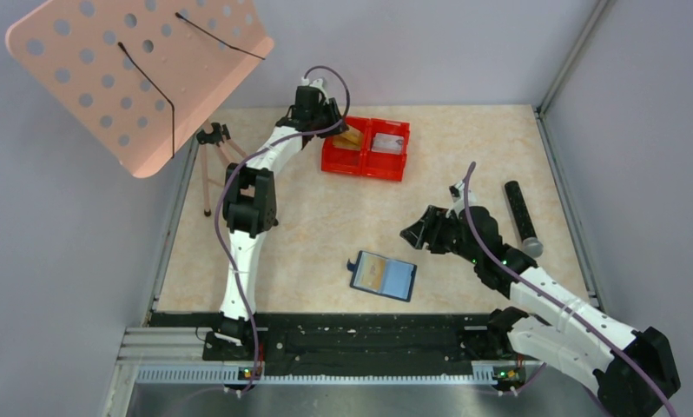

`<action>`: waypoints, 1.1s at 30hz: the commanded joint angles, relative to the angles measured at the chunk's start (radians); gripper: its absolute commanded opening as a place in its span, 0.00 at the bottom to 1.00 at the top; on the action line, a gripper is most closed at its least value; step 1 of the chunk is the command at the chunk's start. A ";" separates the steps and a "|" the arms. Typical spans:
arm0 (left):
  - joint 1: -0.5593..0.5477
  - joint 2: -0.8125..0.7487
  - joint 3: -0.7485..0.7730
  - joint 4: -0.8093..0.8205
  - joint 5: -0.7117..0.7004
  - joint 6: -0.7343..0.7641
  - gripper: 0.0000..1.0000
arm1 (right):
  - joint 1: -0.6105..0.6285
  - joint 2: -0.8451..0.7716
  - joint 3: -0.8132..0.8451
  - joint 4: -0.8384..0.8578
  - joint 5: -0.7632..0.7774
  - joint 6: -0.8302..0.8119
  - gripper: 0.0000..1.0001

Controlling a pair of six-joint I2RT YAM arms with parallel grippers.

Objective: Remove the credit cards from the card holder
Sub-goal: Place the credit card in the storage box, then remove the credit card from the card holder.

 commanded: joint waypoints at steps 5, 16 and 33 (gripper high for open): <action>0.005 -0.049 0.047 0.082 -0.019 -0.002 0.42 | 0.004 -0.026 0.045 0.026 0.016 -0.018 0.63; -0.012 -0.146 -0.006 -0.027 0.002 0.034 0.42 | 0.004 -0.027 0.060 -0.013 0.012 -0.013 0.63; -0.137 -0.858 -0.868 -0.013 0.037 -0.047 0.43 | 0.005 -0.104 0.108 -0.204 0.015 0.006 0.63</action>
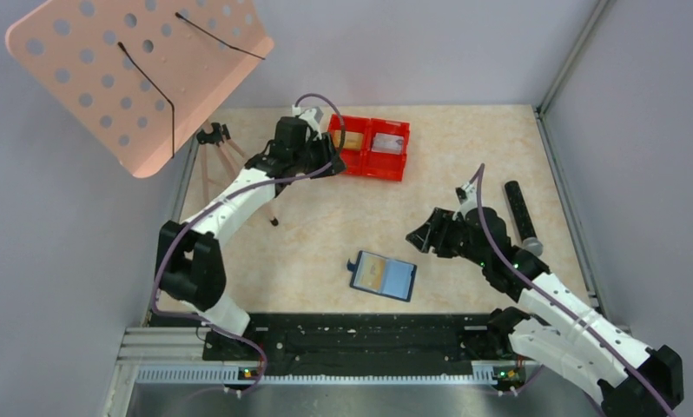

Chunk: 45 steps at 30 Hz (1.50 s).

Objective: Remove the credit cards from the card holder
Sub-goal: Remove the credit card from the card holder.

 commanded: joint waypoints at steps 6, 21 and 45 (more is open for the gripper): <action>-0.178 -0.247 -0.386 0.036 0.015 -0.088 0.44 | 0.004 -0.057 0.041 -0.060 -0.012 0.031 0.62; -0.332 -0.325 -0.678 0.154 0.015 -0.197 0.47 | 0.005 -0.181 -0.078 -0.022 -0.042 0.083 0.61; -0.409 -0.317 -0.795 0.383 0.138 -0.346 0.00 | 0.028 -0.141 -0.140 -0.035 -0.098 0.137 0.56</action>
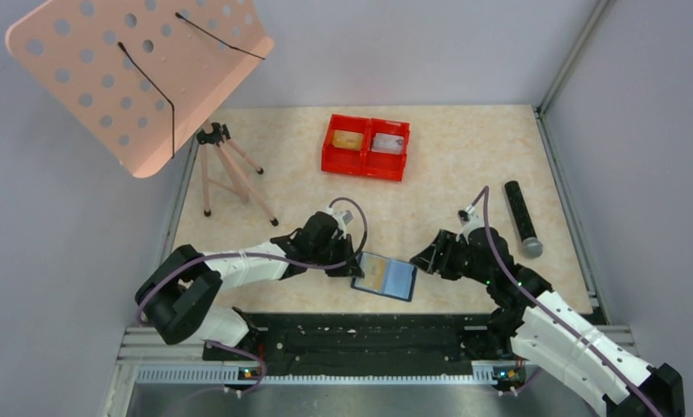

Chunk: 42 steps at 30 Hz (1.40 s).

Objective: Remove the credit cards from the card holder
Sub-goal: Remove the credit card from the card holder.

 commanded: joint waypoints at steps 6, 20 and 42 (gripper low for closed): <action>-0.019 -0.114 -0.074 0.194 0.071 -0.091 0.00 | 0.113 0.080 0.030 0.076 0.079 0.068 0.55; -0.020 -0.188 0.002 -0.165 -0.321 0.092 0.48 | 0.238 0.182 0.080 0.118 0.163 0.075 0.57; -0.023 0.048 0.017 0.023 -0.186 0.111 0.29 | 0.245 0.213 0.060 0.181 0.174 0.085 0.57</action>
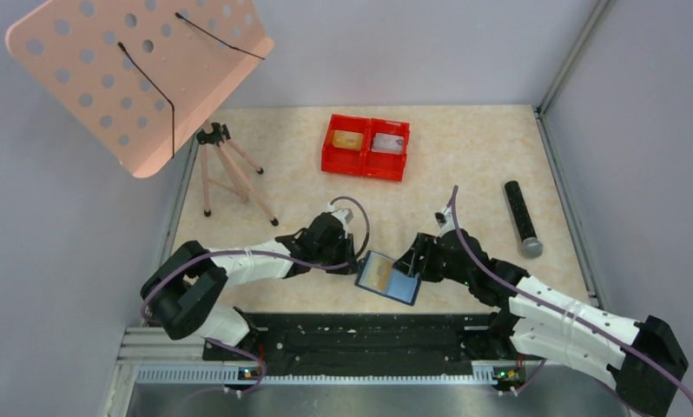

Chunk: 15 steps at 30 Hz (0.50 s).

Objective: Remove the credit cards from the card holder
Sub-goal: Remove the credit card from the card holder.

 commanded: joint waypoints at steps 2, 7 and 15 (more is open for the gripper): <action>-0.006 0.010 -0.004 0.042 -0.059 0.005 0.37 | 0.027 0.020 0.028 0.063 0.002 0.010 0.57; -0.019 -0.016 -0.005 0.057 -0.133 0.066 0.46 | 0.029 0.010 0.027 0.057 0.009 0.009 0.57; -0.026 0.056 0.029 0.124 -0.085 0.127 0.49 | 0.029 0.009 0.025 0.061 0.010 0.008 0.57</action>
